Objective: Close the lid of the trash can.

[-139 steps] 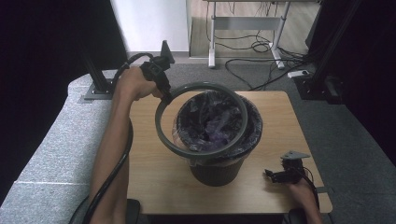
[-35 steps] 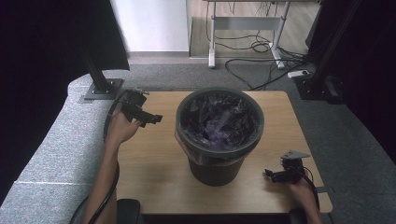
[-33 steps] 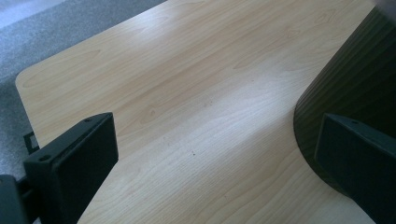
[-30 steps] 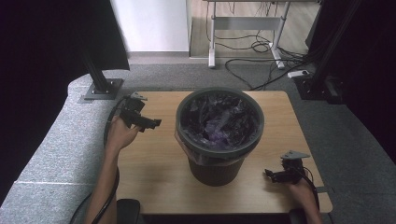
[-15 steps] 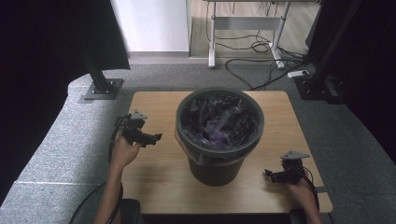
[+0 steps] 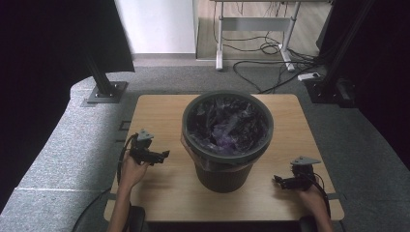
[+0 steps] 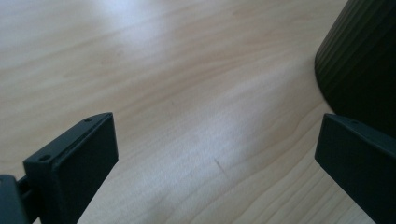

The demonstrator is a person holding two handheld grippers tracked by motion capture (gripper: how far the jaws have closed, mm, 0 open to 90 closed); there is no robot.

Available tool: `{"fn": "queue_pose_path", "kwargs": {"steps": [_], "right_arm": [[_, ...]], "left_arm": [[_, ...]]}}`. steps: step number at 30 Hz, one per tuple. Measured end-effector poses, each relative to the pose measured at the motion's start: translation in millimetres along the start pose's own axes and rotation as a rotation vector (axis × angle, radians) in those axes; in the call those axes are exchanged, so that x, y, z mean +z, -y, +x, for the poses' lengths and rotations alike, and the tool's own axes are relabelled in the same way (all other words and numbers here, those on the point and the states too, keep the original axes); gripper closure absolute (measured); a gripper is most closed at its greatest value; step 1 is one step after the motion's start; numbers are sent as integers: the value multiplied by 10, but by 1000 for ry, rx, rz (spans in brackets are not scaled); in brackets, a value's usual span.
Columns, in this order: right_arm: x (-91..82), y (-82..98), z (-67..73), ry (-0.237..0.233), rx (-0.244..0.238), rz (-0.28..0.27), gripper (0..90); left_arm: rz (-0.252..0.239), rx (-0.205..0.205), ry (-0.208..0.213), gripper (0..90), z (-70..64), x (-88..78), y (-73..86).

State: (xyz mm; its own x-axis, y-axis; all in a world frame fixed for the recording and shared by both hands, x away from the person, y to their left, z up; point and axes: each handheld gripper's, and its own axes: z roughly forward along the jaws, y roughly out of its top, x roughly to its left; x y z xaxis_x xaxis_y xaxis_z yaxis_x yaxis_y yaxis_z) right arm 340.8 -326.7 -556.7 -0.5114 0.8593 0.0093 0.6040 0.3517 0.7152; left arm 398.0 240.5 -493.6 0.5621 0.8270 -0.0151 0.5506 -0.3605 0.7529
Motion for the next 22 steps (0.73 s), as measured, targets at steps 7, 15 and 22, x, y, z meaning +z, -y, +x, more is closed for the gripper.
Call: {"fn": "queue_pose_path", "kwargs": {"steps": [7,15,22], "right_arm": [[0,0,0,0,0,0,0],[0,1,1,0,0,0,0],[0,9,4,1,2,-1,0]], "left_arm": [[28,-6,-10,0,-14,113,296],[86,26,-35,0,-55,224,493],[95,5,-35,0,-70,225,533]]}}
